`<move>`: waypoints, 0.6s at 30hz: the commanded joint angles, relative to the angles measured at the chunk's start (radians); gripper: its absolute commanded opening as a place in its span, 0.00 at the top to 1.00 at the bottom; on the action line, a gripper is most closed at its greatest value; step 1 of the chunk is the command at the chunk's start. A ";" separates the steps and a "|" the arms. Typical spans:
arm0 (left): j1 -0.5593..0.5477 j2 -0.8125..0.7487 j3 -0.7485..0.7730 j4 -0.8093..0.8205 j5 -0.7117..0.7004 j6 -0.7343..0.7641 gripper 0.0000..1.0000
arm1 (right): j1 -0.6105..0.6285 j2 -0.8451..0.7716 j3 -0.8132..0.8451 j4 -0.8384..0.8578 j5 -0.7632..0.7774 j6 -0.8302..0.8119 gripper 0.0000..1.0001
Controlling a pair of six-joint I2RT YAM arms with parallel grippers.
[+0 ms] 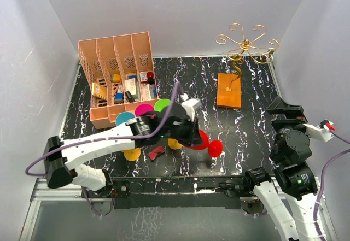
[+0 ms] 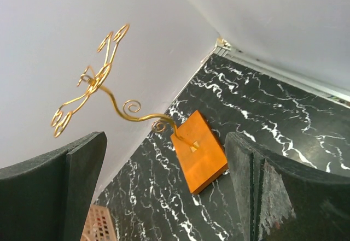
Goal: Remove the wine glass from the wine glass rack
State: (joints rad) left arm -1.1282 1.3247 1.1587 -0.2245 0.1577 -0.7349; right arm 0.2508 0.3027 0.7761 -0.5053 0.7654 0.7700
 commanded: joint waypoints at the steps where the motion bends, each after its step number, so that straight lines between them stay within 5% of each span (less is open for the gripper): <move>1: -0.097 0.094 0.180 -0.359 -0.298 0.118 1.00 | 0.003 -0.019 0.014 -0.001 0.101 -0.056 0.01; 6: -0.164 0.186 0.291 -0.544 -0.436 0.133 1.00 | 0.004 -0.009 0.001 -0.001 0.062 -0.036 0.01; 18: -0.173 0.153 0.242 -0.654 -0.380 0.183 1.00 | 0.004 0.002 -0.041 -0.002 -0.023 0.030 0.02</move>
State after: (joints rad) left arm -1.2980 1.5314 1.4063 -0.8139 -0.2234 -0.5873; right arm 0.2516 0.2955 0.7361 -0.5247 0.7639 0.7742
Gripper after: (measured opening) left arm 0.038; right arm 0.984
